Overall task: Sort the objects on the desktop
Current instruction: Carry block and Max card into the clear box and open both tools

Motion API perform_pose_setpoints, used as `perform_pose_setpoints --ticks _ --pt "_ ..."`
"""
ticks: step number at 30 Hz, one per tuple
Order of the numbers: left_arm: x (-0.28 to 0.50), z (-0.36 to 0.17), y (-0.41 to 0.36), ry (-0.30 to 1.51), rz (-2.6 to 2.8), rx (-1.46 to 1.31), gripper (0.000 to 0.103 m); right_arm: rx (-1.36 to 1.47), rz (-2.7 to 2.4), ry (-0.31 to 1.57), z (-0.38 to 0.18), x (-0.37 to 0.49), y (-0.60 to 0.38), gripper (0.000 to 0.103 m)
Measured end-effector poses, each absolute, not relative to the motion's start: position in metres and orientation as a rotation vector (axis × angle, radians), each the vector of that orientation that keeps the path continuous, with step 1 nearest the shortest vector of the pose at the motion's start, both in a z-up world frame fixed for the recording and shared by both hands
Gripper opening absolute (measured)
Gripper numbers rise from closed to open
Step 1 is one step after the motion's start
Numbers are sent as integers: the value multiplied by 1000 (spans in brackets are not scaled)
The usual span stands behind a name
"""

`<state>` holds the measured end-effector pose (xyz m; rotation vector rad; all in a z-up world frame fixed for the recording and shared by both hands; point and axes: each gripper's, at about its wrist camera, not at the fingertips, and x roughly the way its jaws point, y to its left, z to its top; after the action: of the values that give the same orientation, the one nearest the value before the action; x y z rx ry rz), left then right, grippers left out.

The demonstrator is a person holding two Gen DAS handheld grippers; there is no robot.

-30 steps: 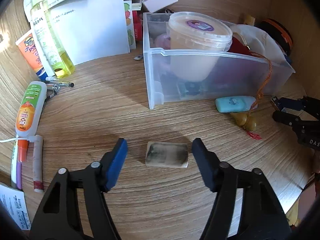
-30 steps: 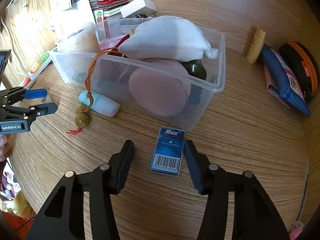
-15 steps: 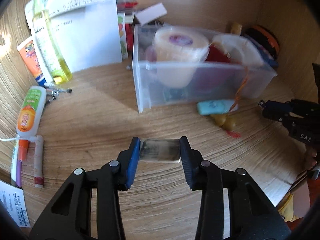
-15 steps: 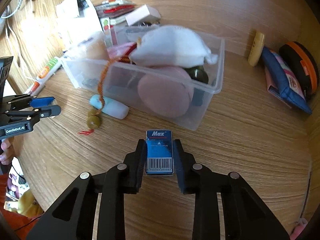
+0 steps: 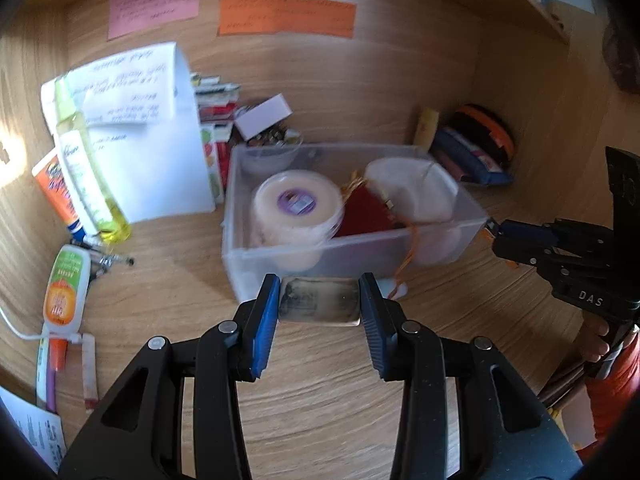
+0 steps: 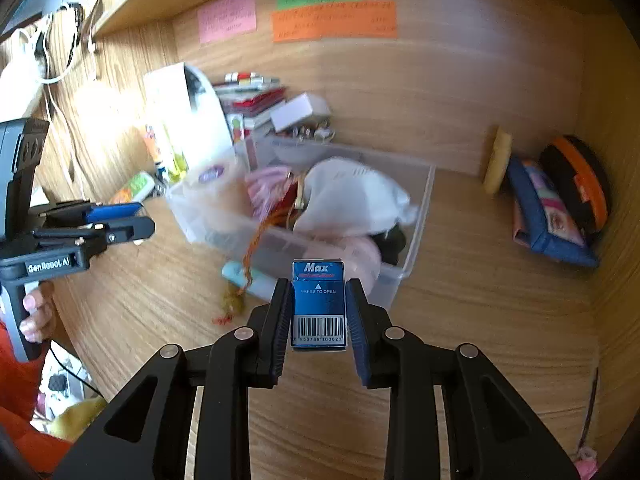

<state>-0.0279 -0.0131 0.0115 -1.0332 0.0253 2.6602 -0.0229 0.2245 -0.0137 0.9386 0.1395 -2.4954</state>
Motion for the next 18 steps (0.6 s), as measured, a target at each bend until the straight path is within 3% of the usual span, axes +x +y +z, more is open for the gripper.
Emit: perform_pose_setpoints --ticks 18 --pt "-79 20 34 70 2599 -1008 39 900 -2548 27 -8 -66 235 25"
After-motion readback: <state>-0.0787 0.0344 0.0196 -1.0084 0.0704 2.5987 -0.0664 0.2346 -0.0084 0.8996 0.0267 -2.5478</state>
